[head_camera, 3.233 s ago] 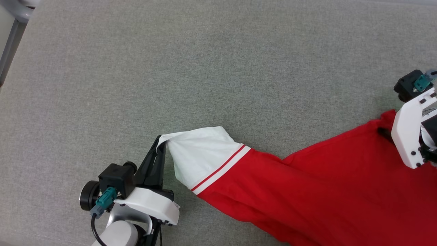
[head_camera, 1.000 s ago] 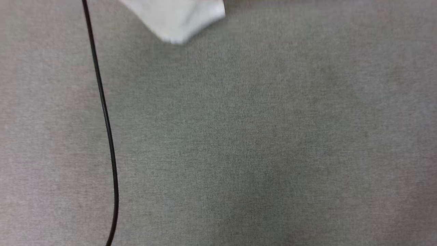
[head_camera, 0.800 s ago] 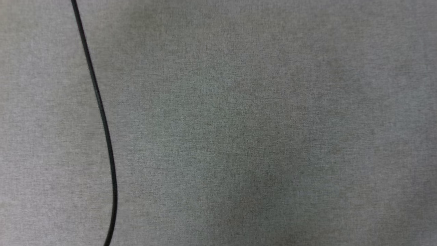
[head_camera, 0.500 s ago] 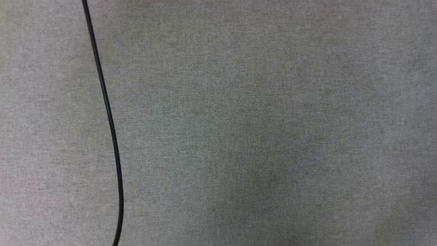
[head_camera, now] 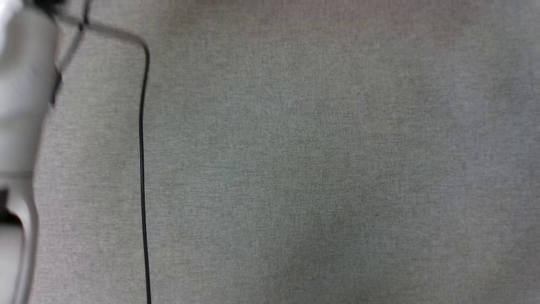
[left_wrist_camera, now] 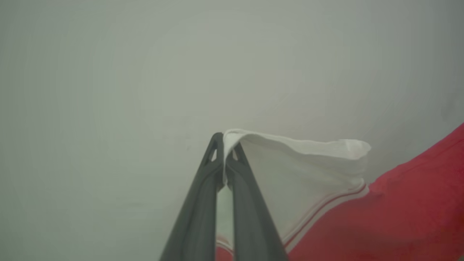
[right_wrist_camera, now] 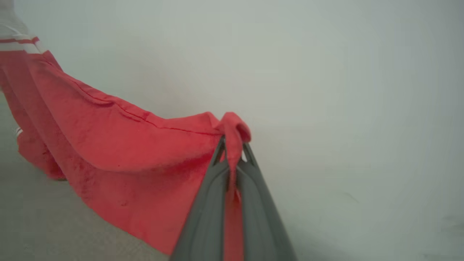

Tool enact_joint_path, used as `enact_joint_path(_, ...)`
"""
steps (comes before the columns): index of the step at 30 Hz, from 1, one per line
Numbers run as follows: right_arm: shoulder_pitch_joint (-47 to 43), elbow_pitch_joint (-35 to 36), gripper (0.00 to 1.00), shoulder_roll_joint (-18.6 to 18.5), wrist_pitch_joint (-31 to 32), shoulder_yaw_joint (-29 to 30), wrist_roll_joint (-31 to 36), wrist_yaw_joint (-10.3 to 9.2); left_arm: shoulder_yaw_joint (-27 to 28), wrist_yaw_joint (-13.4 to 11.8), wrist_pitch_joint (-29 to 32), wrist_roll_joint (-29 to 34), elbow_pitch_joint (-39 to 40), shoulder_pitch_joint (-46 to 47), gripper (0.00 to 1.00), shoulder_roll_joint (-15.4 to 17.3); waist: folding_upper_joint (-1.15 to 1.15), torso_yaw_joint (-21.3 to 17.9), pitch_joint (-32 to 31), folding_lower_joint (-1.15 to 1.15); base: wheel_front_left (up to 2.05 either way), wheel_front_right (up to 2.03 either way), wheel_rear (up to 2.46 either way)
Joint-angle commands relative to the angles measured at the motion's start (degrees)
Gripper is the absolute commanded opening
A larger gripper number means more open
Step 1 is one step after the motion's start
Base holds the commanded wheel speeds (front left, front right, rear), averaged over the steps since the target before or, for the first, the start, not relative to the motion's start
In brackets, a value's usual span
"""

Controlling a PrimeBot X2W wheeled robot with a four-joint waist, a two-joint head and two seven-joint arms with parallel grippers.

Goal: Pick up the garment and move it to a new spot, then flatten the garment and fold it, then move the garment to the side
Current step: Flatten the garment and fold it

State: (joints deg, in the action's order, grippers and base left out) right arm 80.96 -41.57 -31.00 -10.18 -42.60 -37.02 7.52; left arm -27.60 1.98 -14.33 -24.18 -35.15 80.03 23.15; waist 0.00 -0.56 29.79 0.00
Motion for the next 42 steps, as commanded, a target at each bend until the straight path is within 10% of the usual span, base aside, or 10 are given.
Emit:
enact_joint_path(1,-1.55,0.31,0.0,-0.46,-0.45,-0.35,-0.65,-0.07,0.2,-0.48,-0.36,-0.55,0.64,-2.23,0.0,0.36,0.0,0.16,-1.01,0.0,0.0,0.0,0.0)
enact_joint_path(25,-46.32,15.58,0.0,-11.05,-0.16,-9.28,-13.24,-0.07,-1.24,-16.3,5.74,-12.29,32.62,-71.79,0.0,7.62,0.0,2.03,-22.68,0.0,0.0,0.0,0.0)
enact_joint_path(42,-75.17,24.13,0.0,-15.38,3.44,-1.52,-14.25,-0.07,-5.67,-14.62,16.59,-25.86,38.73,-95.7,0.0,10.09,0.0,2.26,-31.3,0.0,0.0,0.0,0.0)
